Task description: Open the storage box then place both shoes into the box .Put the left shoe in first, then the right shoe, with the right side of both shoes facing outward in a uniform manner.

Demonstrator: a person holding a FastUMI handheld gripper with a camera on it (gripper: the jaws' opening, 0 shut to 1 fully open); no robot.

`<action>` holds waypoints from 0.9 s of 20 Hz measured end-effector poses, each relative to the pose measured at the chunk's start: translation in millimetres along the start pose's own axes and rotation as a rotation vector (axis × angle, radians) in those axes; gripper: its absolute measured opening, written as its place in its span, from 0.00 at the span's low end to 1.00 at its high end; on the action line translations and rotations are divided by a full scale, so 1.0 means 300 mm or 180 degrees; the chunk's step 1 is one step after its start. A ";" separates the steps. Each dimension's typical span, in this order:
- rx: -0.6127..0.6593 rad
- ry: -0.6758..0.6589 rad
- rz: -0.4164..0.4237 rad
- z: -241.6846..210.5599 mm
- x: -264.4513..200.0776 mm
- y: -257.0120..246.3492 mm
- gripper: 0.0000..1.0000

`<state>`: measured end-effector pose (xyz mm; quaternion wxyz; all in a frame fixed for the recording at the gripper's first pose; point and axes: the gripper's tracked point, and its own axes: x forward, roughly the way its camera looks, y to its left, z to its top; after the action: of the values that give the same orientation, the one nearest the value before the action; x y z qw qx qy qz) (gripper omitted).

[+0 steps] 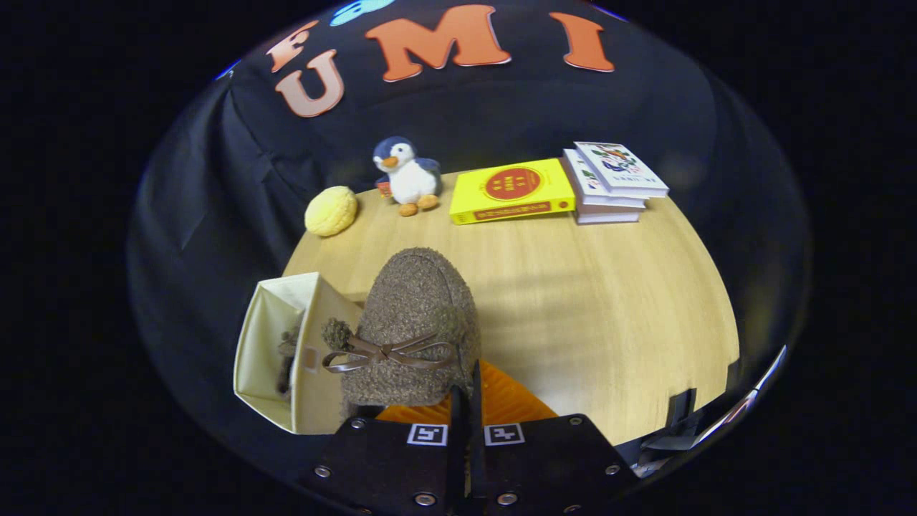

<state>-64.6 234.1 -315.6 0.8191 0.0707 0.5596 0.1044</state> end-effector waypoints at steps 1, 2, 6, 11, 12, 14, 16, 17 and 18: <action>-0.0039 0.0008 0.0062 0.002 -0.003 0.066 0.04; -0.0091 0.0014 0.0105 0.008 -0.002 0.128 0.05; -0.0245 0.0032 0.0252 0.029 0.009 0.353 0.04; -0.0310 0.0168 0.0306 -0.003 0.074 0.564 0.05; -0.0348 0.0180 0.0301 -0.006 0.099 0.599 0.05; -0.0407 0.0210 0.0246 -0.024 0.146 0.647 0.05; -0.0434 0.0267 0.0150 -0.046 0.197 0.681 0.05; -0.0439 0.0300 0.0086 -0.061 0.224 0.689 0.05; -0.0455 0.0347 0.0013 -0.076 0.249 0.691 0.05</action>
<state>-78.7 453.3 -343.1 0.7902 0.0074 0.5943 0.1494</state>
